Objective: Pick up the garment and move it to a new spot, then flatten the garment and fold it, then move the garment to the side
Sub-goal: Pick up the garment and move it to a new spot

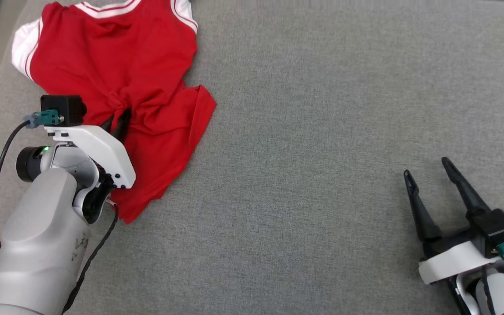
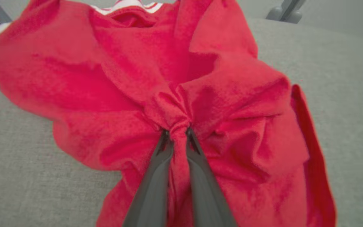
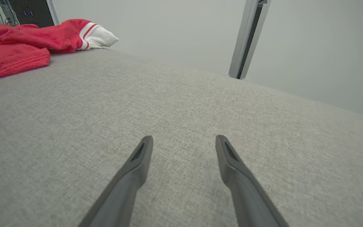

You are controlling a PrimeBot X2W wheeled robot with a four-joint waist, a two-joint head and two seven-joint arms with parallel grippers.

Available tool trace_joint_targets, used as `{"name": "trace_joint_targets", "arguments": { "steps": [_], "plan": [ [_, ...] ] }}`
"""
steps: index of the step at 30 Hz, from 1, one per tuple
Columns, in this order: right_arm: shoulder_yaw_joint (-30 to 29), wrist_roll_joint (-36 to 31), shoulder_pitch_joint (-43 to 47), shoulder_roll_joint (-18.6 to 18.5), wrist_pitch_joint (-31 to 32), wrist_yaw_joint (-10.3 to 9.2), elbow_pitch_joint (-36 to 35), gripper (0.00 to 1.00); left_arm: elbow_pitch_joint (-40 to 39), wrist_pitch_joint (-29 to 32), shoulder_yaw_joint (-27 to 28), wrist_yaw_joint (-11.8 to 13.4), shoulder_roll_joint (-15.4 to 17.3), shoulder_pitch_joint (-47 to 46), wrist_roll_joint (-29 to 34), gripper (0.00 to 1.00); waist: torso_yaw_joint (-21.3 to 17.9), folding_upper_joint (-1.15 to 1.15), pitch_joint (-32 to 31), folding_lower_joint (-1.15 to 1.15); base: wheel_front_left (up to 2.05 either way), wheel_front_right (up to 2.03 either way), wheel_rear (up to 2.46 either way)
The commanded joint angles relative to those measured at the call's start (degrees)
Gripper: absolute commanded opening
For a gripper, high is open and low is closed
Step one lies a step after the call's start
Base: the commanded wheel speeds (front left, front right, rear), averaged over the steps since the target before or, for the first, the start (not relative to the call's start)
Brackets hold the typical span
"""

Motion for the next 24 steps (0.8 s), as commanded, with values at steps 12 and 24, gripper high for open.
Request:
{"name": "trace_joint_targets", "arguments": {
  "steps": [12, 24],
  "plan": [
    [-0.27, 1.32, 7.01, 5.89, 0.0, -0.02, 2.16, 1.0, -24.29, 2.15, -7.3, 0.11, 3.55, 10.55, -5.14, 0.0, -10.74, 0.0, -17.41, 0.0, 0.0, 0.0, 0.0],
    [-1.47, 0.99, 9.87, 6.97, 0.0, -0.02, 1.29, 1.0, -54.94, 9.53, -11.0, 8.02, 2.59, 20.52, -6.53, 0.0, -20.93, 0.0, -18.99, 0.0, 0.0, 0.0, 0.0]
  ]
}}
